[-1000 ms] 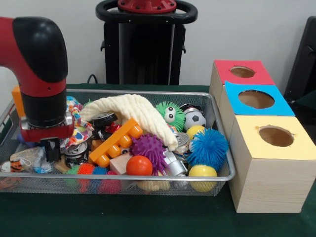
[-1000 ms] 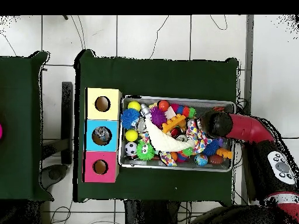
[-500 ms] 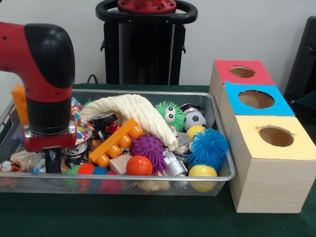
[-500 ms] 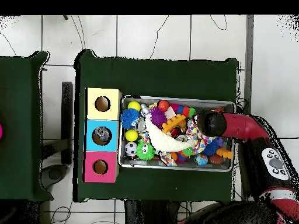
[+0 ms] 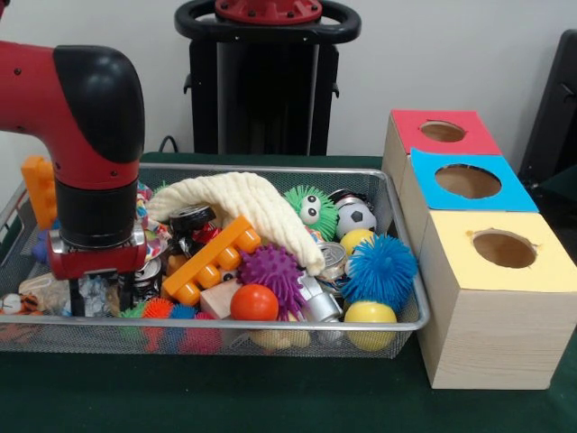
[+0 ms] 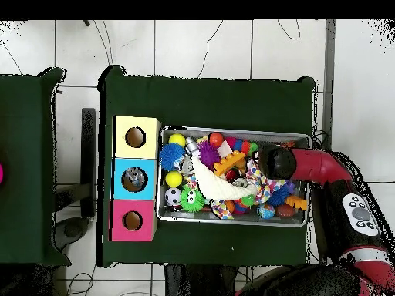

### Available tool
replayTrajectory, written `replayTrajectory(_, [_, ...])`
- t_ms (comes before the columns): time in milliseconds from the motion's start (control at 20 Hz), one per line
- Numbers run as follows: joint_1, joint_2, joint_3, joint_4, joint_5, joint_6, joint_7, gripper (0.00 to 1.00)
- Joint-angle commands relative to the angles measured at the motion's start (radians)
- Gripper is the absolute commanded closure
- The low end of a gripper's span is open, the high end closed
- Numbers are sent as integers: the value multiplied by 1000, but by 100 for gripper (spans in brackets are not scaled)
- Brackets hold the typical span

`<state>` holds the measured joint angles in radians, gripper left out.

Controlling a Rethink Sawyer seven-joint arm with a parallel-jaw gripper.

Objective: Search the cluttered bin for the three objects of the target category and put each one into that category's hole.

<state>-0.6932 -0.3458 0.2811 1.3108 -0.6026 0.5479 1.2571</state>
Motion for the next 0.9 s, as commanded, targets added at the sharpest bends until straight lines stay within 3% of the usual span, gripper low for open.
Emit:
replayTrajectory(50, [7,21,-16,-31,-43,-12,22,0])
replayTrajectory(700, [34,0,-80,-37,-59,-24,82,0])
replayTrajectory(900, [28,75,-93,-71,-32,44,70,0])
